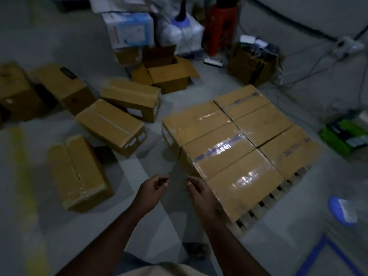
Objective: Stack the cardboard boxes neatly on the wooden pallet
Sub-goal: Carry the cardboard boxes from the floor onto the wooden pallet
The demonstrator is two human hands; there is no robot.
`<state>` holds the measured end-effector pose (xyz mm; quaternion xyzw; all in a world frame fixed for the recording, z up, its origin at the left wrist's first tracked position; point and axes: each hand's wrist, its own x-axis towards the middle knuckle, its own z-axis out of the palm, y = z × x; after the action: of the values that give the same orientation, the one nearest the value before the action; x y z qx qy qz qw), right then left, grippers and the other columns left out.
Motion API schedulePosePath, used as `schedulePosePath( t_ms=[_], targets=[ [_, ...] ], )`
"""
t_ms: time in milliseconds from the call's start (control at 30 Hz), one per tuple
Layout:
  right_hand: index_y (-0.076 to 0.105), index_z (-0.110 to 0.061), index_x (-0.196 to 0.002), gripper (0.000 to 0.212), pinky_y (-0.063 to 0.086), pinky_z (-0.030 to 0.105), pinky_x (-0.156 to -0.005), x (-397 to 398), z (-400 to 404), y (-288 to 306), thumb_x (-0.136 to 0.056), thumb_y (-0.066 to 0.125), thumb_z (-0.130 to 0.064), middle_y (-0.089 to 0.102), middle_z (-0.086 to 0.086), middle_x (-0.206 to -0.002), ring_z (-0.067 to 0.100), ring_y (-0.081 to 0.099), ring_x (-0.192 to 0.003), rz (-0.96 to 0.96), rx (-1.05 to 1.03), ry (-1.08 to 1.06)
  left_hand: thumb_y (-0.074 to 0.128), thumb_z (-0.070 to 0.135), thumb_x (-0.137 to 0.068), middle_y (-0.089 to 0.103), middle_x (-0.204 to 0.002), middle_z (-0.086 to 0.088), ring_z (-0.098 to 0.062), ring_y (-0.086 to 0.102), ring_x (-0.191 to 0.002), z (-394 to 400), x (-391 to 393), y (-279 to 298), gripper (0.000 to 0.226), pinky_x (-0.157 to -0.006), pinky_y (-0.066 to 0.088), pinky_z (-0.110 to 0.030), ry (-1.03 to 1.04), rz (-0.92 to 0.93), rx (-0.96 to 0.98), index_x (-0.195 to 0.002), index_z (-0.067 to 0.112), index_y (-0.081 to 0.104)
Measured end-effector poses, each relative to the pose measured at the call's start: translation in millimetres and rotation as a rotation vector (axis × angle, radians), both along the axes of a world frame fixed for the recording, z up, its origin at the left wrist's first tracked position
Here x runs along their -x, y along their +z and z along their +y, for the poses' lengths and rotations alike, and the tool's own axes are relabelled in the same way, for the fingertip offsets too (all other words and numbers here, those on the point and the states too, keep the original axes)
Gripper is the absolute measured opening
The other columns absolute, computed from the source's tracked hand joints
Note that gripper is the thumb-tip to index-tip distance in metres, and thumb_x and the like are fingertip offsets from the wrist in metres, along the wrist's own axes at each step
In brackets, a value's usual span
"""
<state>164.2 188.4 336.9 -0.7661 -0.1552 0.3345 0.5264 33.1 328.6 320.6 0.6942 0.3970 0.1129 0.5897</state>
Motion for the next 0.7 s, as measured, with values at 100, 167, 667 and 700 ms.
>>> schedulePosePath(
  t_ms=[100,167,667,700],
  targets=[
    [0.073,-0.026,-0.105,0.013,0.054,0.034,-0.077,61,54,4,-0.093,0.067,-0.027,0.077,0.003,-0.103,0.019,0.071,-0.091,0.028,-0.002,0.066,0.069,0.02,-0.096,0.076,-0.109,0.007,-0.011,0.07,-0.105,39,75,-2,0.021,-0.093,0.056,-0.032,0.081,-0.037,0.037,-0.104,0.04,0.069],
    [0.073,-0.024,-0.105,0.013,0.053,0.032,-0.073,104,92,6,-0.099,0.066,-0.015,0.077,0.001,-0.099,0.017,0.07,-0.086,0.063,0.005,0.102,0.069,0.021,-0.096,0.076,-0.108,0.007,-0.012,0.071,-0.103,67,129,-4,0.021,-0.093,0.056,-0.033,0.131,-0.031,0.05,-0.104,0.04,0.071],
    [0.072,-0.015,-0.113,0.014,0.058,0.042,-0.089,237,334,-10,-0.103,0.062,-0.018,0.076,0.002,-0.109,0.024,0.072,-0.1,0.304,0.071,0.316,0.07,0.022,-0.095,0.076,-0.103,0.0,-0.02,0.072,-0.097,270,283,-29,0.017,-0.093,0.058,-0.046,0.456,0.124,0.216,-0.11,0.029,0.072],
    [0.072,-0.014,-0.111,0.013,0.057,0.042,-0.088,235,353,-21,-0.102,0.063,-0.017,0.076,0.004,-0.107,0.024,0.072,-0.098,0.324,0.087,0.317,0.07,0.024,-0.094,0.077,-0.102,0.002,-0.019,0.073,-0.096,285,284,-37,0.016,-0.093,0.058,-0.047,0.47,0.143,0.231,-0.107,0.033,0.071]
  ],
)
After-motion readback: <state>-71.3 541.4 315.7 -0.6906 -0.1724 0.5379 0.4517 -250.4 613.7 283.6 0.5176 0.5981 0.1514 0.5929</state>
